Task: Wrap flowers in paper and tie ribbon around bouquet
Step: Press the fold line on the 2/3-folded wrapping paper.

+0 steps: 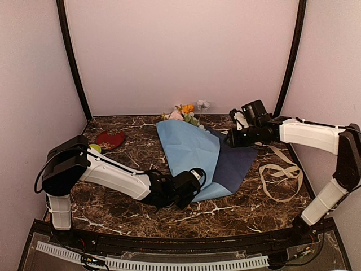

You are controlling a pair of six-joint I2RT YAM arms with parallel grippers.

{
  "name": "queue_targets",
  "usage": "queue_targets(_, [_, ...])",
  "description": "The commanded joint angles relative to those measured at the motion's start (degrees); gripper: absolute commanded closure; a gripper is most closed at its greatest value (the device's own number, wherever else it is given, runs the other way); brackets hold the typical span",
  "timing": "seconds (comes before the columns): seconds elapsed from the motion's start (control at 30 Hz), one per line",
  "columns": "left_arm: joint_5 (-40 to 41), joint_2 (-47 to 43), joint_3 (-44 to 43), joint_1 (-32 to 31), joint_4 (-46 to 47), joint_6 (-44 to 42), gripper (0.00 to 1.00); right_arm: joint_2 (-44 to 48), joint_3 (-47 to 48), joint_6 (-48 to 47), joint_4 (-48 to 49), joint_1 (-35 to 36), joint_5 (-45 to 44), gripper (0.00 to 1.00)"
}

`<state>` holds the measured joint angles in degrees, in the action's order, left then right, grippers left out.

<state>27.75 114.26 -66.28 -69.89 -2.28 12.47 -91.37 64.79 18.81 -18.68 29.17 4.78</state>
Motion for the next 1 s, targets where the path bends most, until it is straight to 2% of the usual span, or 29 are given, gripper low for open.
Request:
queue_targets(0.0, [-7.22, 1.14, 2.95, -0.84, -1.19, -0.47, 0.72, 6.46, -6.27, -1.54, 2.50, 6.15, 0.70, 0.71])
queue_targets(0.17, [-8.08, 1.06, 3.61, -0.86, -0.02, -1.35, 0.72, 1.26, -11.33, 2.90, 14.12, 8.91, 23.48, 0.80])
queue_targets(0.33, [-8.57, 0.84, 2.67, -0.80, 0.08, -2.39, 0.72, -8.98, -12.04, 8.66, 21.62, 11.05, 30.12, 0.87])
queue_targets(0.47, [-8.94, 0.28, 3.18, -0.83, -0.31, -2.61, 0.72, -13.39, -12.44, 7.77, 17.36, 11.00, 25.50, 0.90])
queue_targets(0.67, [-11.42, -2.15, 4.90, -1.26, -1.53, -4.17, 0.70, -13.95, -14.98, 4.98, 10.18, 10.03, 15.51, 0.91])
queue_targets(0.8, [-12.73, -4.17, 7.30, -3.40, -2.18, -7.86, 0.66, -13.56, -15.83, 4.10, 9.24, 9.59, 14.37, 0.91])
queue_targets(0.97, [-10.45, -10.35, 12.37, -4.20, -1.68, -8.71, 0.66, -13.46, -14.64, 2.74, 7.06, 9.66, 14.13, 0.91])
